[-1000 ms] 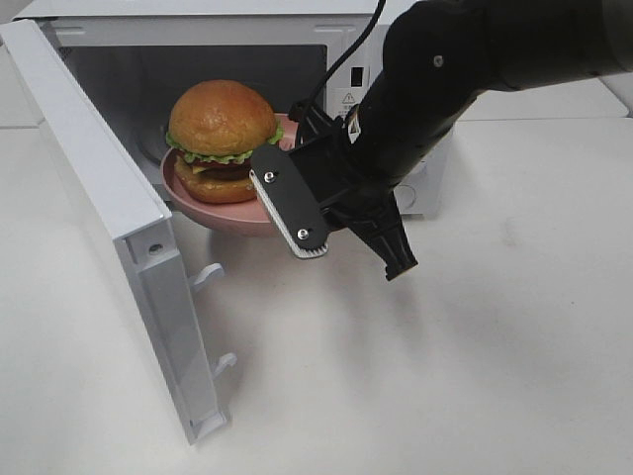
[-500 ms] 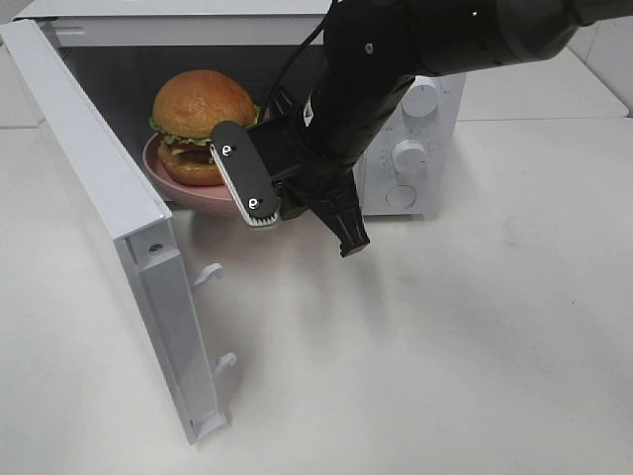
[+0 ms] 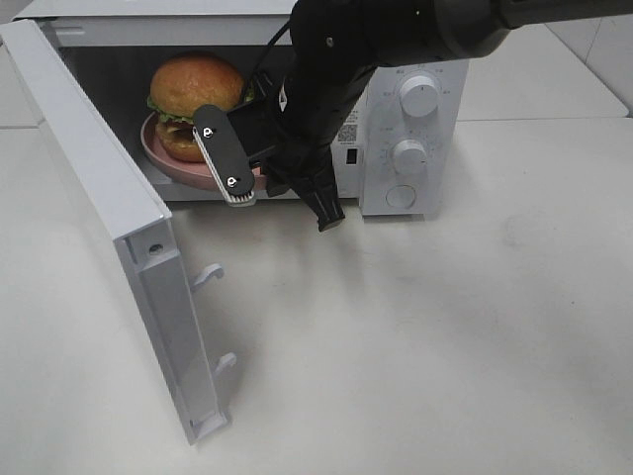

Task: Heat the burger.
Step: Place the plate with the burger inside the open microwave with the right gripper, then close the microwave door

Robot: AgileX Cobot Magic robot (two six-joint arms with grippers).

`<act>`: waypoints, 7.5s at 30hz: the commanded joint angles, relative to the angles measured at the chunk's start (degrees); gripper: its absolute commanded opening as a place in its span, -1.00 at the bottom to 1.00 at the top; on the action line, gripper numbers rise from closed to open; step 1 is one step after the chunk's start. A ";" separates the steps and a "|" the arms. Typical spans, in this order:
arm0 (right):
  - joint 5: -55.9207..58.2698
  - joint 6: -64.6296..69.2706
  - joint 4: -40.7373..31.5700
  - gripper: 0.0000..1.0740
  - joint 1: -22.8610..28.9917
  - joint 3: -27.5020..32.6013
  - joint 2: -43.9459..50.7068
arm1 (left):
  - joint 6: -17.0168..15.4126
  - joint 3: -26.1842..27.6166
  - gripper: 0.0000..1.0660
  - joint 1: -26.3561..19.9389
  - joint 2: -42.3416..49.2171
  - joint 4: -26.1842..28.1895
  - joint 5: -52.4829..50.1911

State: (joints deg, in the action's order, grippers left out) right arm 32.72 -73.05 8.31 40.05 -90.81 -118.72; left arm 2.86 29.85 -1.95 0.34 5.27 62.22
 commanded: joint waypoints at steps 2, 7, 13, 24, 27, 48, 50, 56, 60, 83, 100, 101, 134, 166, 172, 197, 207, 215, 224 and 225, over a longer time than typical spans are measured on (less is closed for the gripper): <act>-1.38 1.32 2.86 -1.00 -0.52 -2.98 -0.69 | -0.11 -0.17 0.87 0.34 0.97 0.17 -0.80; -1.49 3.95 4.53 -1.00 -0.52 -5.50 -2.81 | -0.11 -0.17 0.87 0.34 0.97 0.17 -0.80; -1.43 4.87 5.79 -1.00 -0.52 -9.97 -5.96 | -0.11 -0.17 0.87 0.34 0.97 0.17 -0.80; -1.83 4.98 5.96 -1.00 -0.52 -16.90 -11.23 | -0.11 -0.17 0.87 0.34 0.97 0.17 -0.80; -2.12 4.30 5.96 -1.00 -0.52 -18.39 -12.43 | -0.11 -0.17 0.87 0.34 0.97 0.17 -0.80; -6.13 6.76 6.19 -0.91 -1.09 -20.05 -15.24 | -0.11 -0.17 0.87 0.34 0.97 0.17 -0.80; -6.07 6.93 6.02 -0.86 -1.38 -20.05 -15.41 | -0.11 -0.17 0.87 0.34 0.97 0.17 -0.80; -6.82 6.93 6.13 -0.58 -1.38 -20.05 -15.53 | -0.11 -0.17 0.87 0.34 0.97 0.17 -0.80; -7.33 6.93 5.96 -0.28 -1.20 -20.05 -15.53 | -0.11 -0.17 0.87 0.34 0.97 0.17 -0.80; -7.73 12.89 5.73 0.17 1.49 -13.46 -9.80 | -0.11 -0.17 0.87 0.34 0.97 0.17 -0.80; -13.87 17.36 7.33 0.46 1.32 5.33 2.86 | -0.11 -0.17 0.87 0.34 0.97 0.17 -0.80; -13.87 17.36 7.33 0.46 1.32 5.33 2.86 | -0.11 -0.17 0.87 0.34 0.97 0.17 -0.80; -7.45 45.09 7.05 0.42 1.26 37.13 36.38 | -0.11 -0.17 0.87 0.34 0.97 0.17 -0.80; 34.89 78.90 5.50 0.42 1.49 41.77 71.62 | -0.11 -0.17 0.87 0.34 0.97 0.17 -0.80; 35.75 78.78 5.50 0.42 -2.35 43.03 77.92 | -0.11 -0.17 0.87 0.34 0.97 0.17 -0.80; 27.62 78.90 -0.29 0.42 -26.70 60.05 110.24 | -0.11 -0.17 0.87 0.34 0.97 0.17 -0.80; 24.24 78.84 -4.87 0.42 -31.80 61.94 118.95 | -0.11 -0.17 0.87 0.34 0.97 0.17 -0.80; 24.24 78.72 -4.81 0.42 -32.03 61.94 120.72 | -0.11 -0.17 0.87 0.34 0.92 0.17 -0.80; 24.24 78.72 -4.81 0.42 -32.03 61.94 120.72 | -0.11 -0.17 0.87 0.34 0.92 0.17 -0.80; 24.24 78.72 -4.81 0.42 -32.03 61.94 120.72 | -0.11 -0.17 0.87 0.34 0.92 0.17 -0.80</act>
State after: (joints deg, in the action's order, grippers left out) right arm 57.70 5.84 3.61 8.54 -29.05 0.23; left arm 2.86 29.85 -1.95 0.34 5.27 62.22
